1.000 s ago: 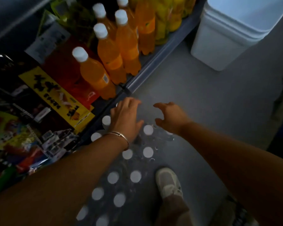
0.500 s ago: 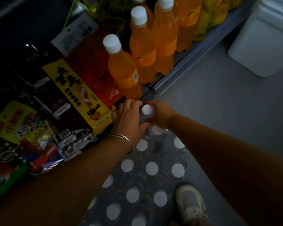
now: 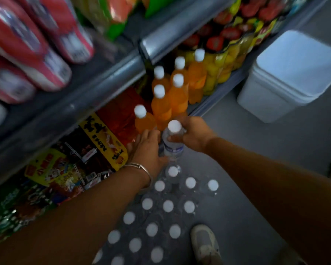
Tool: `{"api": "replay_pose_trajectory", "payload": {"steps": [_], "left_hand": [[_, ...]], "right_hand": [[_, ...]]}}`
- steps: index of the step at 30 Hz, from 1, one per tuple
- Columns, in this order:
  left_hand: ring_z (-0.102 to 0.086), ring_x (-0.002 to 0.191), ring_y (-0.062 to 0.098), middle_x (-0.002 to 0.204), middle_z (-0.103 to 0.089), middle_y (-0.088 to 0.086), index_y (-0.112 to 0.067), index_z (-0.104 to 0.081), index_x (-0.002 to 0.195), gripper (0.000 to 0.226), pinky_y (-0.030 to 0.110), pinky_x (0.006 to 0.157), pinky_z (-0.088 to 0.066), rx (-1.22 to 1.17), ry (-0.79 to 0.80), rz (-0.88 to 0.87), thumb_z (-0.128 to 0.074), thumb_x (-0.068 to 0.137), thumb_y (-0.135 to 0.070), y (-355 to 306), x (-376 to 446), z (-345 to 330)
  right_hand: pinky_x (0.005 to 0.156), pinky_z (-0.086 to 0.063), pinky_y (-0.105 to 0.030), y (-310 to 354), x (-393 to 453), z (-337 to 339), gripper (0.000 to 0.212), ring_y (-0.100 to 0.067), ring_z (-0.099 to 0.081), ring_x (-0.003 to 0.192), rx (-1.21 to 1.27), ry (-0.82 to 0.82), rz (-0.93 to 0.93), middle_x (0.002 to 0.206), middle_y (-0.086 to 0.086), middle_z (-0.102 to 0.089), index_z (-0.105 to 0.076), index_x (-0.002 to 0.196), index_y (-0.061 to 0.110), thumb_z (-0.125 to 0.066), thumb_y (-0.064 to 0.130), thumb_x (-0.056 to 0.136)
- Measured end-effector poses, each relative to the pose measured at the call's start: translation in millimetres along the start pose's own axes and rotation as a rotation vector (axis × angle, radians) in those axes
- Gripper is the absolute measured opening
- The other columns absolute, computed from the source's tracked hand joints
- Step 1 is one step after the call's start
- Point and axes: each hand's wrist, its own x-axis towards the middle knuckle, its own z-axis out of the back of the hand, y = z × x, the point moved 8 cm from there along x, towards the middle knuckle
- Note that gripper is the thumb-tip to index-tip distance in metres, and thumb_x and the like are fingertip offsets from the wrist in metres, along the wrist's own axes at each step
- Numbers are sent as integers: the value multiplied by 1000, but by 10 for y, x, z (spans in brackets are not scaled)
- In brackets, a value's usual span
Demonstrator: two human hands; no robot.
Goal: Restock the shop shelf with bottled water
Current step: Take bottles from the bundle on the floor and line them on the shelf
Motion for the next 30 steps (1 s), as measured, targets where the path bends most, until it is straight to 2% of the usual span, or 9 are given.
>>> {"api": "replay_pose_trajectory", "payload": {"steps": [3,10,14,16,20,22,24,27,30], "left_hand": [[-36,123,27,127,-41,5,-17,-44,119,58,42,99,-35,24,-33,-36,-73,72,-33,-410,-180,576],[-45,120,23,125,-47,5,-16,-48,122,61,31,95,-38,14,-54,-134,-75,71,-36,-1333,-806,2207],[-57,102,25,107,-60,8,-11,-57,105,60,36,86,-47,-105,-60,-228,-73,61,-48,-1841,-1269,3161],[-60,95,23,100,-62,8,-13,-60,98,48,38,80,-49,-103,-76,-246,-76,63,-41,-2061,-1509,3642],[-57,108,25,115,-58,7,-10,-53,116,66,36,87,-47,-106,-126,-316,-81,63,-38,-2473,-2008,4611],[-54,107,19,117,-54,2,-9,-48,121,65,30,88,-45,-65,-169,-322,-79,69,-33,-2613,-2223,5103],[-53,109,22,121,-54,7,-7,-46,124,68,34,93,-45,-28,-218,-320,-78,70,-35,-2732,-2425,5573],[-55,108,27,115,-57,11,-5,-49,119,64,36,94,-46,9,-293,-330,-78,70,-34,-2880,-2717,6239],[-56,98,19,108,-58,7,-7,-51,117,60,31,91,-47,30,-356,-339,-78,71,-33,-3002,-3003,6842]], "right_hand": [[75,-40,-25,550,-259,527,36,-17,-54,96,10,-29,48,103,-6,-63,-63,107,6,-76,21,77],[79,-44,-28,2100,-986,1733,35,-13,-52,93,37,-28,131,98,1,-56,-59,111,11,-73,21,80],[76,-44,-27,3092,-1442,2414,20,-13,-54,88,105,-63,225,89,0,-59,-56,86,20,-73,15,79],[72,-43,-25,3630,-1690,2757,22,-10,-53,79,117,-91,272,80,5,-57,-55,77,26,-74,13,79],[71,-46,-23,4687,-2202,3409,13,-12,-57,79,182,-129,355,86,-3,-63,-63,92,9,-70,7,81],[62,-46,-21,5214,-2445,3690,9,-12,-58,71,207,-150,397,80,-2,-63,-62,88,10,-69,8,83],[59,-44,-22,5708,-2664,3927,7,-14,-57,68,213,-180,445,79,-4,-62,-61,87,10,-67,11,85],[61,-45,-22,6370,-2908,4238,10,-12,-59,67,202,-228,522,83,-9,-63,-62,94,6,-64,11,86],[59,-42,-22,6955,-3084,4498,6,-18,-54,66,217,-265,584,79,-9,-61,-61,92,6,-61,11,88]]}}
